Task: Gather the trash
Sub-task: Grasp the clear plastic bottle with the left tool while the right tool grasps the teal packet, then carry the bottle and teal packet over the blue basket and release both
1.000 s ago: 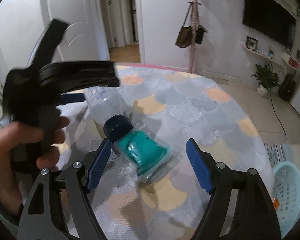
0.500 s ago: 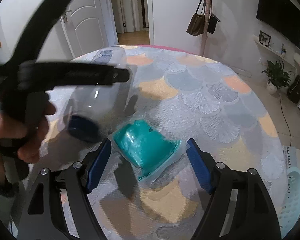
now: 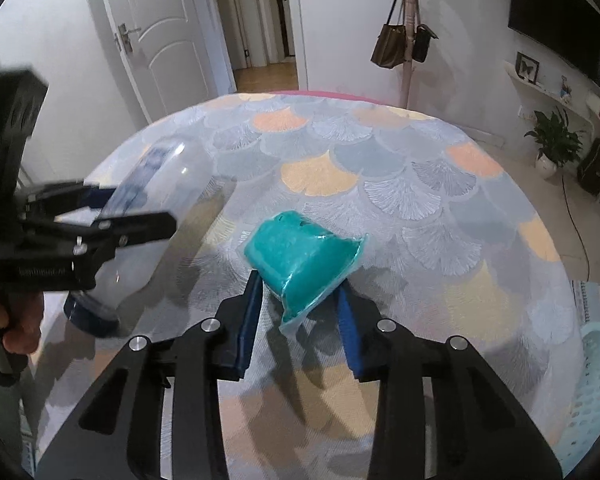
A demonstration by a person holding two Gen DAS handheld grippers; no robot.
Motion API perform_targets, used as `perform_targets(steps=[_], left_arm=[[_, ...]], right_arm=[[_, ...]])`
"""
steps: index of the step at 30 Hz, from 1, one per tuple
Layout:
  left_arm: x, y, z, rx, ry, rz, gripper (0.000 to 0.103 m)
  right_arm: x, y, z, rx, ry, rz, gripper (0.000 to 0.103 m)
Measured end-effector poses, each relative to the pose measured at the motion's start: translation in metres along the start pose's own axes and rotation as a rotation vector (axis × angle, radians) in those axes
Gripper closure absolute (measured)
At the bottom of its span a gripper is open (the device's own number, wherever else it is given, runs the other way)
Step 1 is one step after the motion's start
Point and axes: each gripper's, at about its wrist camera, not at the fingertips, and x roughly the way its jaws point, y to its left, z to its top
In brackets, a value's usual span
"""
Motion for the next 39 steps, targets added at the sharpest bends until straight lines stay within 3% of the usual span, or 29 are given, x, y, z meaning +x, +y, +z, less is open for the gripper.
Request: perform_targets(steps=[8, 9, 10, 12, 16, 20, 22, 26, 27, 28, 30, 35, 39], left_arm=[[-0.012, 0.006, -0.022, -0.038, -0.007, 0.025, 0.036], [-0.012, 0.006, -0.024, -0.042, -0.005, 0.027, 0.036], [-0.012, 0.007, -0.026, -0.048, -0.004, 0.024, 0.036], [-0.011, 0.010, -0.029, -0.056, -0.003, 0.032, 0.036], [-0.011, 0.012, -0.031, -0.066, -0.012, 0.045, 0.036], [-0.011, 0.010, -0.031, -0.070, -0.022, 0.056, 0.038], [-0.010, 0.008, -0.031, -0.067, -0.028, 0.050, 0.049], [-0.011, 0.005, -0.030, -0.065, -0.029, 0.062, 0.049], [-0.011, 0.004, -0.030, -0.069, -0.030, 0.057, 0.049], [-0.012, 0.004, -0.030, -0.075, -0.032, 0.045, 0.049], [-0.013, 0.000, -0.030, -0.074, -0.034, 0.036, 0.049], [-0.020, -0.021, -0.024, -0.036, -0.044, 0.024, 0.049], [-0.026, -0.046, -0.013, 0.010, -0.068, 0.006, 0.049]], right_arm=[[-0.016, -0.002, -0.016, 0.093, 0.025, -0.011, 0.069], [-0.017, 0.000, -0.019, 0.085, 0.038, -0.004, 0.063], [-0.018, 0.002, -0.021, 0.074, 0.056, 0.010, 0.043], [-0.021, 0.005, -0.022, 0.056, 0.057, -0.003, 0.026], [-0.021, 0.006, -0.016, -0.002, 0.040, -0.086, 0.025], [-0.010, 0.004, -0.011, -0.025, 0.053, -0.106, 0.025], [-0.007, 0.005, -0.011, -0.036, 0.052, -0.115, 0.025], [0.002, 0.005, -0.009, -0.011, 0.072, -0.111, 0.026], [0.001, 0.005, -0.010, -0.017, 0.065, -0.114, 0.032], [0.000, 0.007, -0.011, -0.024, 0.059, -0.111, 0.044], [-0.001, 0.008, -0.012, -0.028, 0.060, -0.094, 0.053], [-0.013, 0.005, -0.015, 0.002, 0.050, -0.095, 0.059], [-0.048, -0.014, -0.016, 0.071, -0.021, -0.106, 0.061]])
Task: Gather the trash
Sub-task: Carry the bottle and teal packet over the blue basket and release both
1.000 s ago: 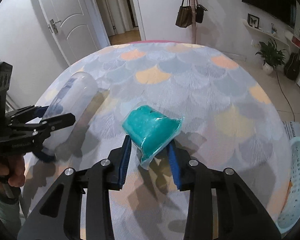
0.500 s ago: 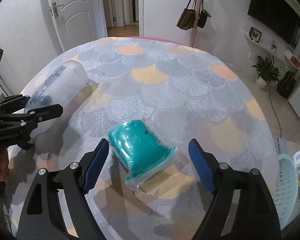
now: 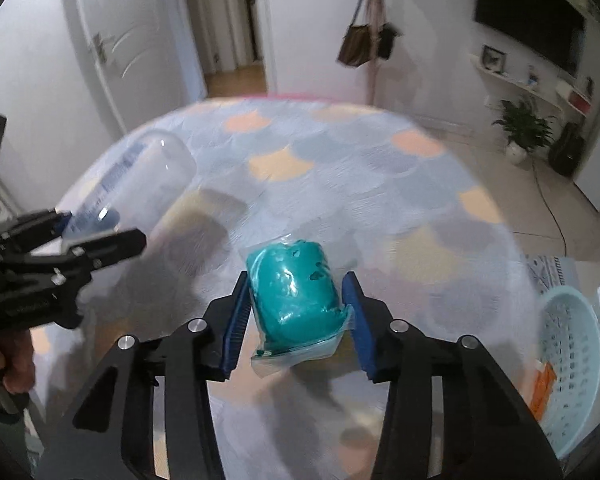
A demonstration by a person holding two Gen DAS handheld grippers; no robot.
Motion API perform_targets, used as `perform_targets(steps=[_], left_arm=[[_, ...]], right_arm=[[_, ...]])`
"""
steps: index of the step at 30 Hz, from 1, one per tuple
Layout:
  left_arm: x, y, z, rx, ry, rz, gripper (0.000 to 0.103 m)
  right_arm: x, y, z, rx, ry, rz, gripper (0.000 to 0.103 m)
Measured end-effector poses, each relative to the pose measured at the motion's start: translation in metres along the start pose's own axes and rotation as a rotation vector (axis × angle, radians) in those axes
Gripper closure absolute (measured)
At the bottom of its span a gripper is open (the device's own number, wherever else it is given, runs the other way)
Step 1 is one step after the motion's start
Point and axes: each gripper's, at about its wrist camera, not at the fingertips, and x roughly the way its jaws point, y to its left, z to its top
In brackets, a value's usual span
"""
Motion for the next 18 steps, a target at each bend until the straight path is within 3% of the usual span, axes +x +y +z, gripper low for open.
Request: perform_targets(steps=[9, 18], left_arm=[[-0.015, -0.098, 0.040, 0.126, -0.104, -0.244, 0.049], [0.019, -0.222, 0.068, 0.261, -0.085, -0.441, 0.049]], right_arm=[[-0.094, -0.085, -0.010, 0.207, -0.171, -0.098, 0.061], [-0.148, -0.208, -0.056, 0.541, -0.230, -0.246, 0.061]])
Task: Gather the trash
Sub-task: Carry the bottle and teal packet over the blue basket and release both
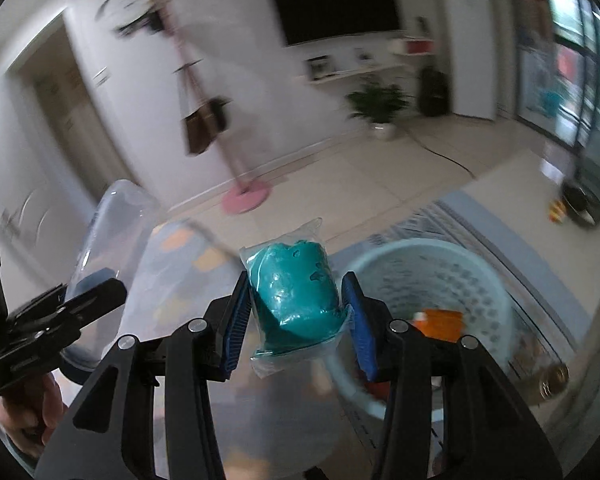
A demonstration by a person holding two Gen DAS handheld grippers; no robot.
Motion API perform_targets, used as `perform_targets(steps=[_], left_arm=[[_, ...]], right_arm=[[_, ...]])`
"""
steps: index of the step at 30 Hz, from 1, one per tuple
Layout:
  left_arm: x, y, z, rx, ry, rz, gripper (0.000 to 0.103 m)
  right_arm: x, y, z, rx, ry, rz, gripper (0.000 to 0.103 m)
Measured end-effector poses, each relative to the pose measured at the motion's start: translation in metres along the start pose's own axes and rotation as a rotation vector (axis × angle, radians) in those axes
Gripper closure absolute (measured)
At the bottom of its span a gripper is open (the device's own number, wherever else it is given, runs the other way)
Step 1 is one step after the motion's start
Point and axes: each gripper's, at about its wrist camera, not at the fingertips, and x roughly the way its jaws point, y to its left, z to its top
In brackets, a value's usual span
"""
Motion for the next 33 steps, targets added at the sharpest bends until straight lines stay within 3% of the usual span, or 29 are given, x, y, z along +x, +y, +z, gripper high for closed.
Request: perform_targets(steps=[7, 17, 22, 28, 33], left_arm=[[0.074, -0.045, 0.009, 0.035, 0.078, -0.073, 0.049], [0.147, -0.059, 0.003, 0.041, 0.174, -0.096, 0.048], [0.137, -0.054, 0.000, 0.021, 0.149, -0.125, 0.036], [0.112, -0.049, -0.004, 0.028, 0.121, -0.119, 0.033], [0.069, -0.043, -0.010, 0.021, 0.060, -0.094, 0.032]], right_arm=[[0.019, -0.083, -0.008, 0.173, 0.044, -0.137, 0.061], [0.066, -0.133, -0.024, 0.270, 0.147, -0.225, 0.056], [0.072, -0.136, -0.021, 0.285, 0.150, -0.229, 0.044], [0.062, -0.127, -0.026, 0.276, 0.144, -0.218, 0.044], [0.039, -0.091, -0.029, 0.203, 0.123, -0.191, 0.044]])
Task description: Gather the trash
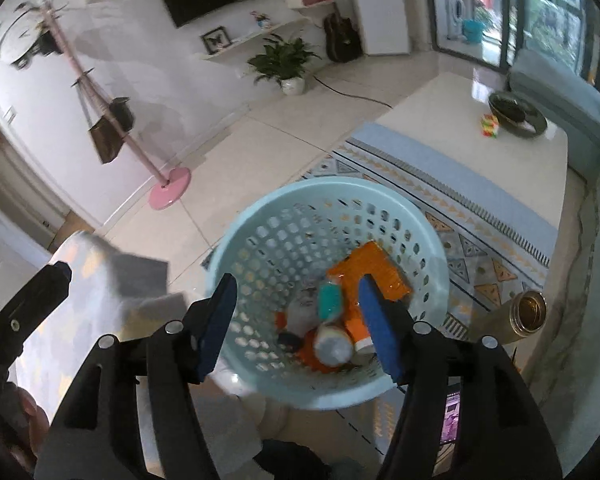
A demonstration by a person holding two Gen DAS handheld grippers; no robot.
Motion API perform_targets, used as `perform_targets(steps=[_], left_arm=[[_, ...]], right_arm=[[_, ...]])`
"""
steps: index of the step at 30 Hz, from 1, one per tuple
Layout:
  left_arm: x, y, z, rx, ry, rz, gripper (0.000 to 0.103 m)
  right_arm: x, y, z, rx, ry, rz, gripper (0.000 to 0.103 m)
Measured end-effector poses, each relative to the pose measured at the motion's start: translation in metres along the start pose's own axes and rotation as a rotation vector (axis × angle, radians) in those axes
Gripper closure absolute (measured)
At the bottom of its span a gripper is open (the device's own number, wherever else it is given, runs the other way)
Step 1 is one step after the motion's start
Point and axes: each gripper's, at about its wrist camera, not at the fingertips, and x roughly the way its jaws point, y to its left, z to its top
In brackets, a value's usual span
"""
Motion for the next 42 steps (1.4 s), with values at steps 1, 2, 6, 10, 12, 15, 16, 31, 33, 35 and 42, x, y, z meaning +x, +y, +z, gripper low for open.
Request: perform_targets(steps=[1, 2, 6, 10, 12, 15, 16, 31, 33, 35, 42], left_arm=[[-0.012, 0.000, -0.004, 0.003, -0.019, 0.008, 0.031], [-0.023, 0.001, -0.006, 0.008, -0.036, 0.017, 0.030], [-0.072, -0.002, -0.024, 0.017, -0.110, 0.073, 0.024], [-0.113, 0.001, -0.042, -0.009, -0.165, 0.116, 0.023], [-0.128, 0.000, -0.049, -0.008, -0.191, 0.166, 0.023], [-0.151, 0.001, -0.064, -0.008, -0.240, 0.245, 0.023], [-0.158, 0.002, -0.070, -0.015, -0.256, 0.277, 0.023], [-0.149, 0.022, -0.119, -0.013, -0.320, 0.433, 0.020], [-0.149, 0.020, -0.119, -0.005, -0.314, 0.435, 0.020], [-0.148, 0.018, -0.122, 0.017, -0.313, 0.454, 0.020], [-0.139, 0.015, -0.123, 0.039, -0.280, 0.494, 0.019]], right_arm=[[-0.009, 0.009, -0.004, -0.026, -0.015, 0.008, 0.043], [-0.017, 0.016, -0.007, -0.044, -0.027, 0.011, 0.042], [-0.055, 0.054, -0.028, -0.136, -0.107, 0.015, 0.036], [-0.083, 0.081, -0.049, -0.182, -0.167, 0.035, 0.035], [-0.093, 0.092, -0.060, -0.203, -0.202, 0.036, 0.035], [-0.108, 0.103, -0.075, -0.219, -0.259, 0.017, 0.035], [-0.112, 0.106, -0.081, -0.223, -0.276, 0.017, 0.035], [-0.122, 0.103, -0.133, -0.196, -0.433, -0.016, 0.035], [-0.120, 0.105, -0.136, -0.196, -0.456, -0.033, 0.035], [-0.118, 0.105, -0.138, -0.191, -0.470, -0.043, 0.035], [-0.117, 0.109, -0.144, -0.219, -0.507, -0.069, 0.035]])
